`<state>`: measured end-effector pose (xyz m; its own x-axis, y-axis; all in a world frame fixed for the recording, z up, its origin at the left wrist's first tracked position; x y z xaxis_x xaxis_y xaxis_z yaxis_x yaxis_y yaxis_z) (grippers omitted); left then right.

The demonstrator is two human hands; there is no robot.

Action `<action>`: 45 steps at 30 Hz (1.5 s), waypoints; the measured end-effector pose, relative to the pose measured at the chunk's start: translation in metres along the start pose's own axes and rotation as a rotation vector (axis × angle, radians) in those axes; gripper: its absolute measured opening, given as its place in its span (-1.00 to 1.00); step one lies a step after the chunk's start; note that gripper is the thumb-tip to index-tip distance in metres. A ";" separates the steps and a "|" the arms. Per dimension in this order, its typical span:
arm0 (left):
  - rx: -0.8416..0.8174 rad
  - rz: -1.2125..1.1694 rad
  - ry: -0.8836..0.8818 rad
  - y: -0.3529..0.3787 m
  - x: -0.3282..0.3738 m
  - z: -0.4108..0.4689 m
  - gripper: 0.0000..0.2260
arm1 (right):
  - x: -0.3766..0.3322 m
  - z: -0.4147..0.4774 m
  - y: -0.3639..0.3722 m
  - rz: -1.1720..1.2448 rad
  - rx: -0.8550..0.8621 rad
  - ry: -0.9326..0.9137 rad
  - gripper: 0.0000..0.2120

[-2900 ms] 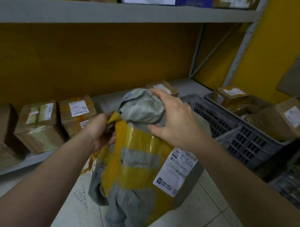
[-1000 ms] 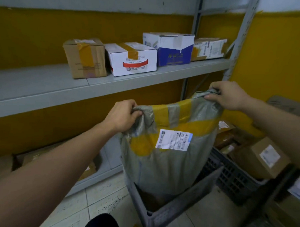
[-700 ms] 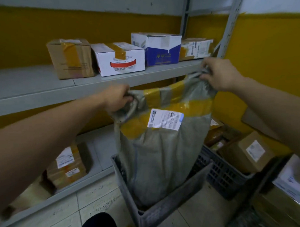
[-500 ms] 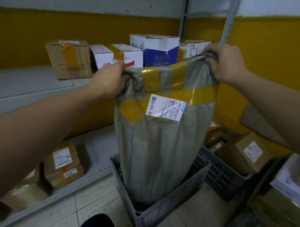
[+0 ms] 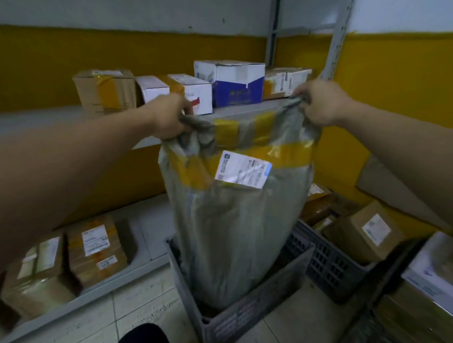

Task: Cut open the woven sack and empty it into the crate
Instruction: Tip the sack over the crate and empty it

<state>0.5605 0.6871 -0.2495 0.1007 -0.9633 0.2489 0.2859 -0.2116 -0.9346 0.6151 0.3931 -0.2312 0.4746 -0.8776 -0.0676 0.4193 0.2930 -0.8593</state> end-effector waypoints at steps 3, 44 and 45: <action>0.322 -0.168 -0.004 -0.036 -0.003 -0.004 -0.80 | 0.007 0.002 -0.036 0.088 0.322 0.062 -0.77; 0.582 0.141 0.018 -0.119 0.005 -0.011 -0.82 | -0.001 0.020 -0.092 0.072 0.643 0.072 -0.82; 0.585 0.129 0.031 -0.122 0.007 -0.011 -0.82 | -0.002 0.020 -0.093 0.106 0.670 0.086 -0.82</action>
<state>0.5162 0.7045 -0.1368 0.1444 -0.9813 0.1272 0.7510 0.0250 -0.6598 0.5903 0.3753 -0.1408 0.4880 -0.8501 -0.1979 0.7758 0.5264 -0.3479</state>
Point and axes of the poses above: each hand's wrist, its own z-axis towards the middle knuckle, its own y-axis out of the palm, x = y × z, the point moved 6 cm from there along z, towards the middle knuckle, and after that the axes turned 12 degrees about -y, right-handed, at the moved point
